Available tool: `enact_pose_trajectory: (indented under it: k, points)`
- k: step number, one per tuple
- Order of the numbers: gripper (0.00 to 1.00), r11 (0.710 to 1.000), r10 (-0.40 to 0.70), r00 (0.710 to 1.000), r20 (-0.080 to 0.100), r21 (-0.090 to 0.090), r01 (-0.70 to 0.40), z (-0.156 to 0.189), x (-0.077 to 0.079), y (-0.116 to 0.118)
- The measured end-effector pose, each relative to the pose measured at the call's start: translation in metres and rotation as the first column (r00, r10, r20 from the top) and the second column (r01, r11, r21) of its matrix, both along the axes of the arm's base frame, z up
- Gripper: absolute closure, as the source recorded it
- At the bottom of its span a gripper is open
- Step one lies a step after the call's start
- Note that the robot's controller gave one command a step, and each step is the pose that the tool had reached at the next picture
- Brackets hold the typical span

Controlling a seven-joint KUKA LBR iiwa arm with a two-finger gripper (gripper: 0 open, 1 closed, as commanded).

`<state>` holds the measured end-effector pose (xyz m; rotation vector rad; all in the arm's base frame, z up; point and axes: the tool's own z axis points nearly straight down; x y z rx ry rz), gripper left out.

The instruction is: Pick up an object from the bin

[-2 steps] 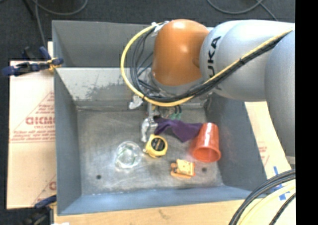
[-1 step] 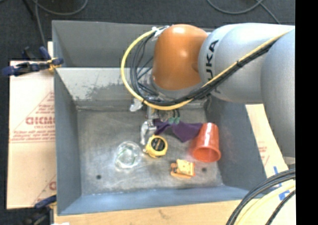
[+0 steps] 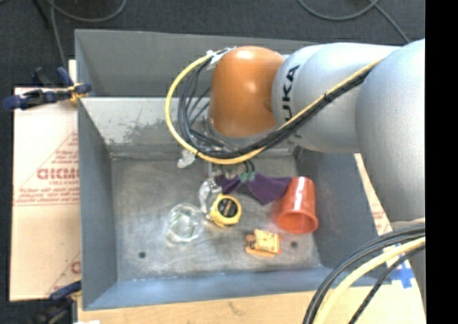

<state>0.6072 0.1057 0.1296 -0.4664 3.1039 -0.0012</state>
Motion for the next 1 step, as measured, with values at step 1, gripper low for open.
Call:
enact_pose_trajectory:
  k: [1]
  points:
    - [1.00, 0.994, 0.108, 0.993, 0.043, 0.008, -0.108, -0.0482, -0.0935, -0.0113]
